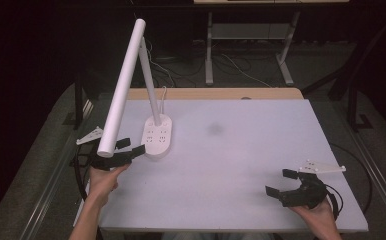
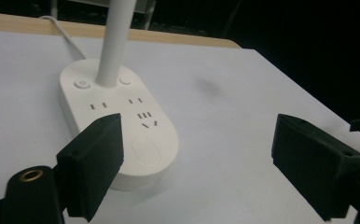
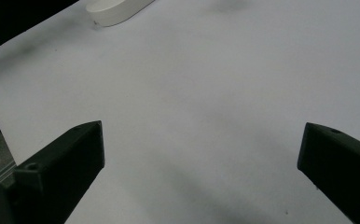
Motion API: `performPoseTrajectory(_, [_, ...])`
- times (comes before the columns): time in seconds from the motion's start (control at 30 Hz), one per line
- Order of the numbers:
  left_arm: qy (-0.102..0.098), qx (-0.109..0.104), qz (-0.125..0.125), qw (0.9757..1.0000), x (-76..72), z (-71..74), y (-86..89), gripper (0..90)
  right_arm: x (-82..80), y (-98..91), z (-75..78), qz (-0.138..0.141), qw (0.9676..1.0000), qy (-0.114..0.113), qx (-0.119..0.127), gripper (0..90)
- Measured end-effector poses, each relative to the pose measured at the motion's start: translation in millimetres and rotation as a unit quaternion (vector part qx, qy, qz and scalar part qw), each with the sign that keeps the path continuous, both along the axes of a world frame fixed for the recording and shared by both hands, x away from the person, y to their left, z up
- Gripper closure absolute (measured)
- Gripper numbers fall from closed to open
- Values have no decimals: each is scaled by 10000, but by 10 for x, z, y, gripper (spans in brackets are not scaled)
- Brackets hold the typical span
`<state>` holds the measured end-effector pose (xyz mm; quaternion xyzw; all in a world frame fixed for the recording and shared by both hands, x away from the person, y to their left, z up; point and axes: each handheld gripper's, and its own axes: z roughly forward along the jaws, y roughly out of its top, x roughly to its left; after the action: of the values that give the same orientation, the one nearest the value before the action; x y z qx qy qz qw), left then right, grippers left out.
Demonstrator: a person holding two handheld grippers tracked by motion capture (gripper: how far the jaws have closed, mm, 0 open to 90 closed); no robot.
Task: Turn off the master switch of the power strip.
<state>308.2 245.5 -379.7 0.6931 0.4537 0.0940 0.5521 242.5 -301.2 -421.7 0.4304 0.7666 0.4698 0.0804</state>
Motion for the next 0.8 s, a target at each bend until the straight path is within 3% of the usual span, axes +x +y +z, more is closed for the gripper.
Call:
performPoseTrajectory(0.33, [-10, 241, -413, 9989, -181, -59, -181, 30, -2, 5, 1, -2, 10000, -13, -4, 0])
performPoseTrajectory(0.63, [-91, 386, -637, 9972, -311, -133, -295, 0, -2, 11, 0, 14, 10000, -35, -21, 0])
performPoseTrajectory(0.8, [-4, 435, -802, 9958, -344, -227, -362, 0, -3, 10, 0, 38, 10000, -4, -40, 0])
